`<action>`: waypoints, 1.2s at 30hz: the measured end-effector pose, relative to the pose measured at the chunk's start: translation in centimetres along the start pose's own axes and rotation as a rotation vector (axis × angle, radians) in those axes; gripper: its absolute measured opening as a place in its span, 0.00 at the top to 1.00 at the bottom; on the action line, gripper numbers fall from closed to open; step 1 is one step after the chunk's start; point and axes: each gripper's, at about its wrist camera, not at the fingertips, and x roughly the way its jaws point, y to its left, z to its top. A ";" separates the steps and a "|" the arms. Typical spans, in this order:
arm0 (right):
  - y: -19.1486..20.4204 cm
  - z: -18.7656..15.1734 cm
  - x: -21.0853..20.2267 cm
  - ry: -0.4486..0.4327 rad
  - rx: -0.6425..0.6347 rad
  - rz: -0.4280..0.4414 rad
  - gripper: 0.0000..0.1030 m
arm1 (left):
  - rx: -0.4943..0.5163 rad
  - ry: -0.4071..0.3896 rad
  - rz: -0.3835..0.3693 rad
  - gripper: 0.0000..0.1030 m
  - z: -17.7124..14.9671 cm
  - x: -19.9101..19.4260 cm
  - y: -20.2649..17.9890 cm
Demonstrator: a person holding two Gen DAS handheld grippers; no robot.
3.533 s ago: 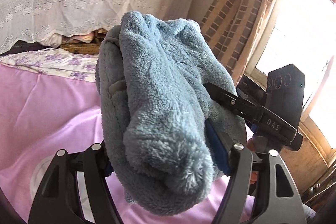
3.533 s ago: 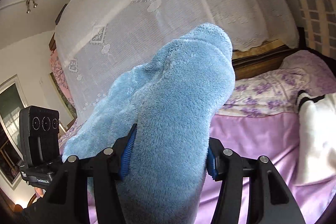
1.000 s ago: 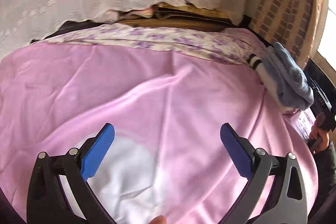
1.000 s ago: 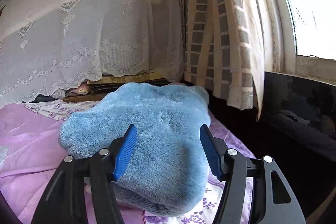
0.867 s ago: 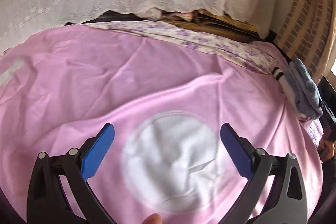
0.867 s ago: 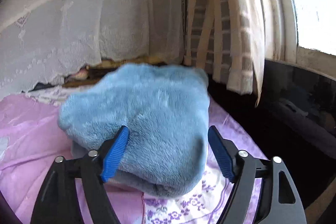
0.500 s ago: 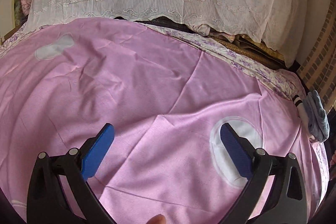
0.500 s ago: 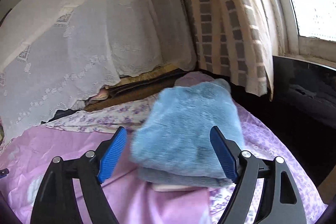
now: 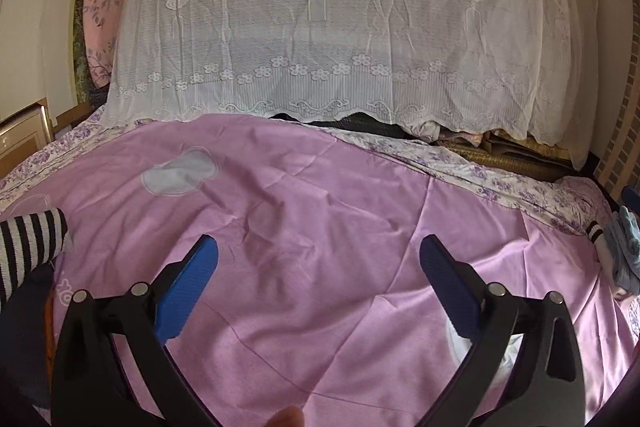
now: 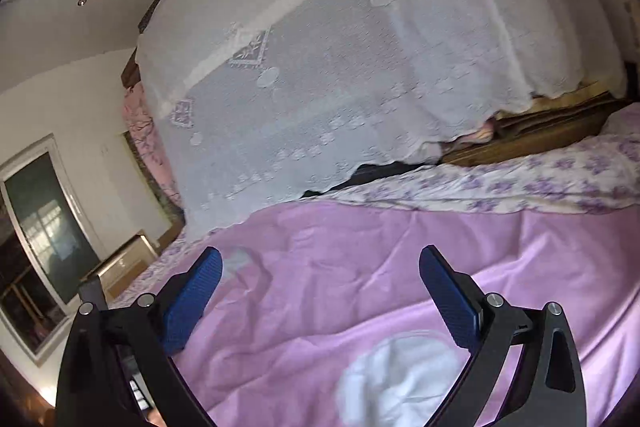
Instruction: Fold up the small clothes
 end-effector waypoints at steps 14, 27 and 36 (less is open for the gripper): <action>4.9 -7.2 12.4 0.114 -0.163 -0.007 0.03 | -0.007 0.075 0.099 0.05 -2.4 3.7 2.3; 0.8 -11.7 11.9 0.097 -0.218 -0.095 0.03 | -0.019 0.150 0.104 0.05 -5.2 5.0 1.1; 3.1 -12.9 12.0 0.065 -0.370 -0.092 0.03 | -0.012 0.104 0.220 0.05 -5.7 4.0 1.4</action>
